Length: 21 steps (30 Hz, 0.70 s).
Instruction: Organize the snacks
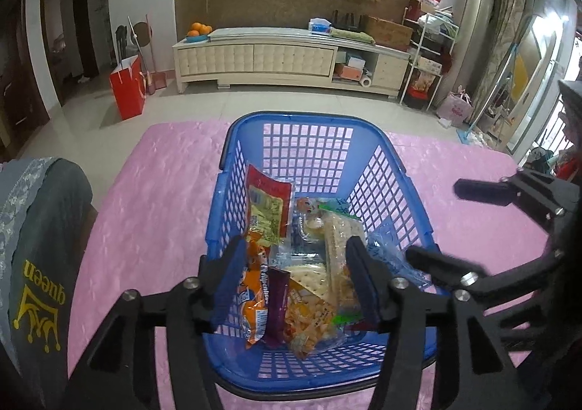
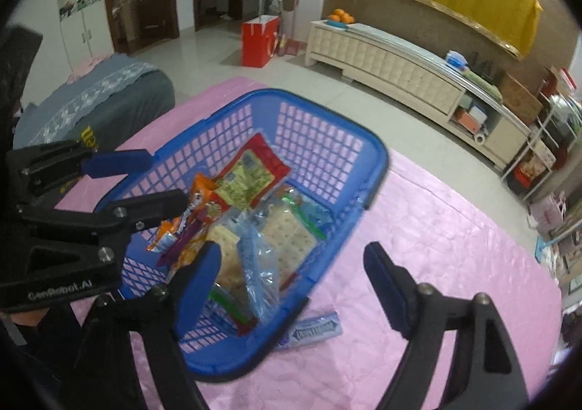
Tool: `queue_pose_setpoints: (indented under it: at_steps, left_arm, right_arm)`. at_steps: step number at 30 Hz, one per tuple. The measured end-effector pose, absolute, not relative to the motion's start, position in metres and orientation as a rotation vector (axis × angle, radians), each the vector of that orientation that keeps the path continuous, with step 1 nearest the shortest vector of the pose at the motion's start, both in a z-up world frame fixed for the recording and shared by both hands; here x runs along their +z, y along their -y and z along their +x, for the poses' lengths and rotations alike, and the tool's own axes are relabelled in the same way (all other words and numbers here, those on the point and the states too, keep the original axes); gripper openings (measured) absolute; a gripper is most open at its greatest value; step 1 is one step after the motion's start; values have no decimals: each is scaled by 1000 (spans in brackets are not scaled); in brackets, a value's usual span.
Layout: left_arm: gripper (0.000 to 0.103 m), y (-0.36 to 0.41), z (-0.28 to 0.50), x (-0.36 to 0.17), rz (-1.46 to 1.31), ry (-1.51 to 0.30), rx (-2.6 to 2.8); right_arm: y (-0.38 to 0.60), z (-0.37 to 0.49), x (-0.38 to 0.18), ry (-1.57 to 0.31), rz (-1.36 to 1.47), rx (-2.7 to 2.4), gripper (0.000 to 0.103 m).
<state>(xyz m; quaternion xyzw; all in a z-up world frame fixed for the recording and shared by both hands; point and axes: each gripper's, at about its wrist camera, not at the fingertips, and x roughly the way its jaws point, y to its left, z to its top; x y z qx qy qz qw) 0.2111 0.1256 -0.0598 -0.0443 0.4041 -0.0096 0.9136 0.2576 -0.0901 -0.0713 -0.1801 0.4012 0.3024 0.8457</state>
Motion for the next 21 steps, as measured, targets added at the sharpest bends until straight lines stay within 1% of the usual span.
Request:
queue_pose_setpoints:
  at_steps: [3,8,10,11,13,17,21]
  left_arm:
    - [58,-119,213,-60,-78,-842,-19]
    - [58,-108,219,-65,-74,-874,-21]
    - [59,-104,220,-68,-73,-883,-16]
    - [63,-102,221,-69,-74,-888,-13]
    - [65,-99,222,-74,-76,-893,0]
    - [65,-93,224,-84,-82,-916,1]
    - [65,-88,223,-91,-65,-931,10]
  right_arm:
    - [106,260,-65,-841,-357,617,84]
    - [132,270,-71,-873,-320,571,84]
    - [143,272,-78,-891,-306,568,84]
    - [148,273,-81,-902,-304,571,84]
    - [155,273,-93,-938,-304,583,84]
    - [160,270,-118,-992,-315,639,85]
    - [158,261,-140,-1003,-363,690,85]
